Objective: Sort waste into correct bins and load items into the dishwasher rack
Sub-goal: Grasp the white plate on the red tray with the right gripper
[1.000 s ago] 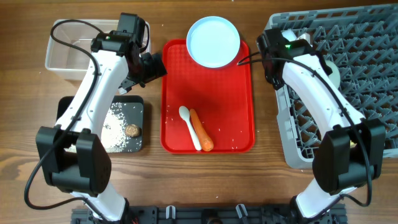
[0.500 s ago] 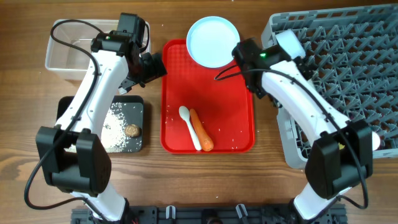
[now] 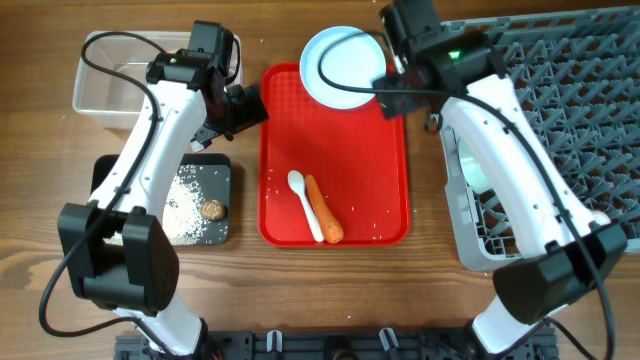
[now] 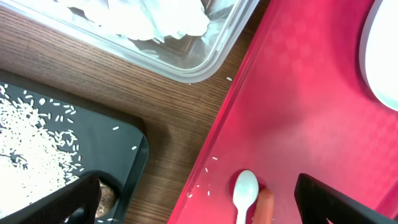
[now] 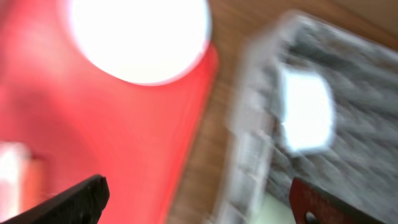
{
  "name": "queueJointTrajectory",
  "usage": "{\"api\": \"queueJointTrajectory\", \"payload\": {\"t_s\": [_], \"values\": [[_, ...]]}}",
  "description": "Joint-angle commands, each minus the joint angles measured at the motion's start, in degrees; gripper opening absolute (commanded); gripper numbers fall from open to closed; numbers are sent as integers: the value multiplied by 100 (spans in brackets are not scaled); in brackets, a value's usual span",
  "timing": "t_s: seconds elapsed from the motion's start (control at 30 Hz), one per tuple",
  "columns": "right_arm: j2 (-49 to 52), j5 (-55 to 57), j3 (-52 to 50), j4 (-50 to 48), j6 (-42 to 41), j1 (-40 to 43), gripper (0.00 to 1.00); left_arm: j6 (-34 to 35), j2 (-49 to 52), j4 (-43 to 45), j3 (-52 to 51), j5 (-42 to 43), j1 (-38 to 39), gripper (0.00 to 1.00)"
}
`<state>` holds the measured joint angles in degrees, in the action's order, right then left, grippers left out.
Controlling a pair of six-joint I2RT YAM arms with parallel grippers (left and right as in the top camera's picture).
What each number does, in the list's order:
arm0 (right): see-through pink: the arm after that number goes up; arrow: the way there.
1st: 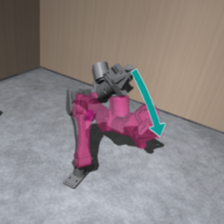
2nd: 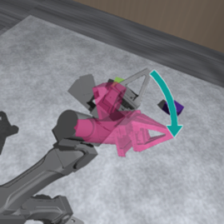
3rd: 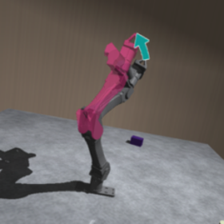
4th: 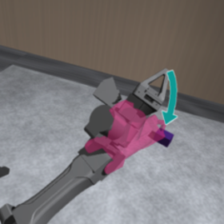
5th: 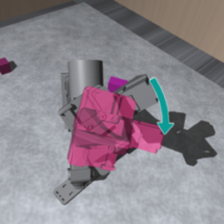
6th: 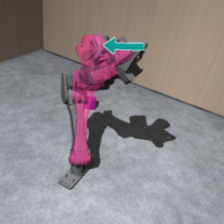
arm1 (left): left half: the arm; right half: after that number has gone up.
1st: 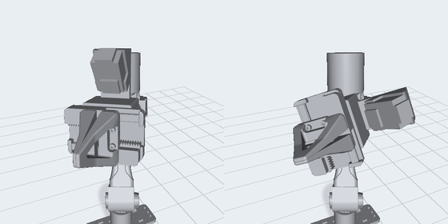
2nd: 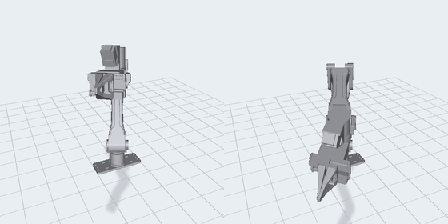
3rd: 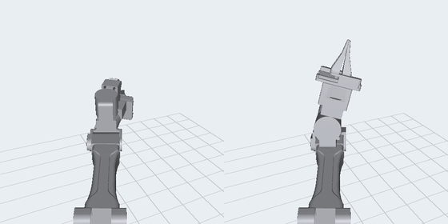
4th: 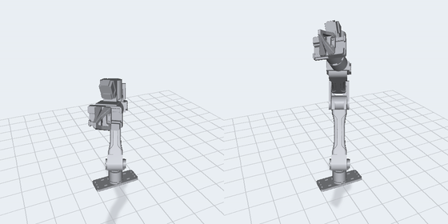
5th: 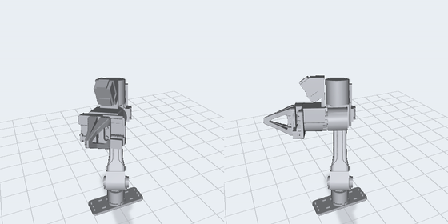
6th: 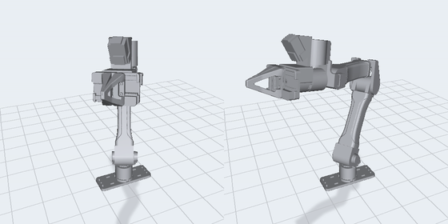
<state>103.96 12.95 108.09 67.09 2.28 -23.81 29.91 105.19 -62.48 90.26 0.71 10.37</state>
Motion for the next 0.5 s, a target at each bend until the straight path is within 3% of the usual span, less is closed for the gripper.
{"api": "queueJointTrajectory", "payload": {"t_s": [0.0,0.1,0.17,0.23,0.47], "values": [[-94,-2579,129,-870,179,0,98,39,-94,15,-37,-57,-15,100],[140,-2118,129,-1845,-570,4,89,39,-94,15,-37,-57,-15,100],[551,-1185,129,-2131,-1567,39,83,39,-94,15,-37,-57,-15,100],[1097,-1196,129,-2312,-2203,188,78,39,-94,15,-37,-57,-15,100],[2409,-1882,129,-2317,-2846,776,62,39,-94,15,-37,-57,-15,100]]}}
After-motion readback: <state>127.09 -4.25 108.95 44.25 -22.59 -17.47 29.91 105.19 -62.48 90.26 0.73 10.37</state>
